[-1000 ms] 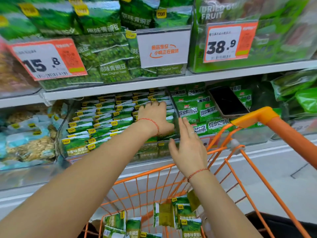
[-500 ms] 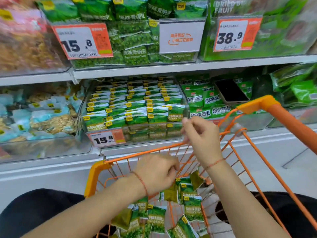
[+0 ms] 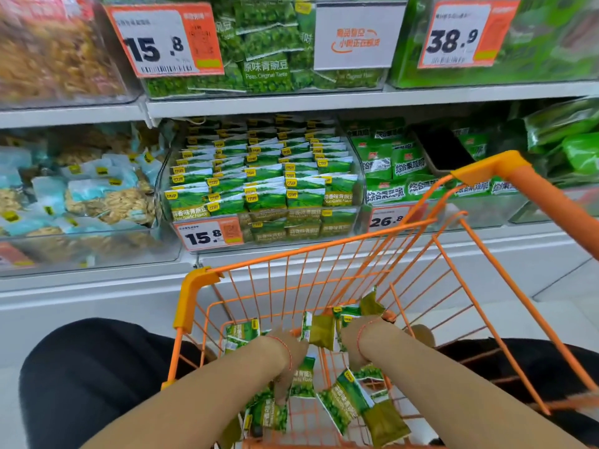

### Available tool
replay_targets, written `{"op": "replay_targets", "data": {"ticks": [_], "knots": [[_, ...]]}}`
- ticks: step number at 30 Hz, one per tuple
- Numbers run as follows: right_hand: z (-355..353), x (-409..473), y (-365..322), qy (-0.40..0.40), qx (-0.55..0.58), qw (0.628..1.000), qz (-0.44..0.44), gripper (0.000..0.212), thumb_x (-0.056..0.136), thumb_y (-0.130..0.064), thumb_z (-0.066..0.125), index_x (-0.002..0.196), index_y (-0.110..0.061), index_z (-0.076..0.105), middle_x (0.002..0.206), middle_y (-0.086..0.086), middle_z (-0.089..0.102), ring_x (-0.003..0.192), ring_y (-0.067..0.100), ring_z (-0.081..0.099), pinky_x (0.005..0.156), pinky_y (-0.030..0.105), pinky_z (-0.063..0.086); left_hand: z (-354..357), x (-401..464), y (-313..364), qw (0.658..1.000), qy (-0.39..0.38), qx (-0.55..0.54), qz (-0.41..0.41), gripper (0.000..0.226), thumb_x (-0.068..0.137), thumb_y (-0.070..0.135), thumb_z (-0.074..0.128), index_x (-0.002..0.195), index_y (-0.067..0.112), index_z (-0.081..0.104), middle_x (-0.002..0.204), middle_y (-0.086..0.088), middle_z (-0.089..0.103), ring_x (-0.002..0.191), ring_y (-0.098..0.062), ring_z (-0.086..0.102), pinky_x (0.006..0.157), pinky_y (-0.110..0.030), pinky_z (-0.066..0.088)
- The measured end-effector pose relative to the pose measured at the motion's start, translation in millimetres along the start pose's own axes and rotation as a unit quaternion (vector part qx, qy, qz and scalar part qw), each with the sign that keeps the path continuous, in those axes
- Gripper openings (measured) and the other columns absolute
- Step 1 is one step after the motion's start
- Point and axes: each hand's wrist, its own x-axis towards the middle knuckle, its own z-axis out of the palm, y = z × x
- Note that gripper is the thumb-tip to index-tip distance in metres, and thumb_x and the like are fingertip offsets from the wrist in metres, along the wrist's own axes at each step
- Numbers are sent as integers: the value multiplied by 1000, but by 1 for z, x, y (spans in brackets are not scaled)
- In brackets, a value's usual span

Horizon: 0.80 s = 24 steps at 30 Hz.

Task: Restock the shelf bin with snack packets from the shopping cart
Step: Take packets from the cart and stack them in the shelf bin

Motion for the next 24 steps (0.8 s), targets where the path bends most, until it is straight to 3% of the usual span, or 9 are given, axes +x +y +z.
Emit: {"op": "replay_targets", "data": {"ticks": [2, 5, 9, 11, 14, 16, 18, 20, 24], "knots": [[3, 8, -3, -21, 15, 1000, -14, 33, 92, -35, 59, 99, -3, 59, 77, 6, 47, 64, 22, 45, 70, 35, 41, 4, 1, 1, 1000, 16, 26, 9, 93, 78, 35, 76, 145, 2, 22, 142, -19, 41, 130, -39, 37, 112, -49, 20], [9, 15, -6, -32, 29, 998, -34, 47, 91, -36, 61, 60, -11, 37, 63, 2, 36, 55, 17, 38, 62, 34, 40, 13, 13, -1, 999, 15, 20, 23, 74, 81, 35, 73, 138, 2, 38, 140, -19, 46, 135, -38, 34, 117, -52, 11], [27, 34, -4, -38, 22, 997, -59, 35, 88, -34, 65, 87, 0, 57, 66, 2, 40, 68, 24, 48, 73, 38, 46, 17, 21, -3, 999, 12, 33, 38, 53, 84, 35, 69, 123, 0, 58, 132, -14, 55, 133, -35, 37, 117, -54, 3], [31, 40, -4, -56, 38, 996, -65, 34, 87, -31, 67, 84, 0, 53, 70, 6, 44, 65, 22, 46, 70, 38, 46, 16, 22, -6, 999, 17, 34, 37, 45, 87, 30, 66, 119, 0, 60, 127, -15, 58, 131, -35, 39, 117, -54, 3], [30, 45, -7, -66, 88, 991, -77, 34, 86, -33, 68, 94, 0, 63, 91, 12, 63, 83, 26, 59, 77, 37, 50, 11, 16, -16, 997, 26, -27, 65, 33, 86, 35, 66, 91, 2, 65, 86, -7, 60, 104, -32, 54, 116, -52, 15], [27, 44, -3, -57, 119, 988, -75, 29, 88, -31, 66, 76, -7, 57, 70, 4, 54, 65, 19, 51, 68, 32, 45, 8, 13, -21, 991, 45, -101, 74, 34, 85, 33, 68, 73, 4, 53, 64, -4, 45, 74, -27, 51, 92, -44, 45], [22, 37, 6, -23, 155, 986, -61, 35, 91, -27, 61, 63, -13, 46, 60, 4, 39, 53, 17, 36, 60, 29, 37, 1, 8, -24, 985, 73, -139, 67, 36, 87, 34, 66, 75, 4, 49, 61, -4, 39, 58, -21, 40, 59, -33, 41], [14, 24, 16, 21, 219, 974, -43, 33, 93, -19, 56, 63, -12, 45, 60, 4, 30, 52, 18, 27, 61, 31, 31, -5, 4, -27, 972, 85, -210, 63, 36, 88, 35, 65, 75, 6, 47, 62, -3, 38, 55, -16, 36, 53, -30, 32], [-5, 4, 34, 107, 368, 923, 13, 15, 98, -12, 42, 89, -9, 54, 68, 4, 29, 54, 17, 28, 53, 30, 28, -19, -7, -38, 900, 122, -414, 64, 22, 90, 31, 62, 81, 13, 52, 60, 6, 49, 60, -12, 48, 60, -24, 37]]}}
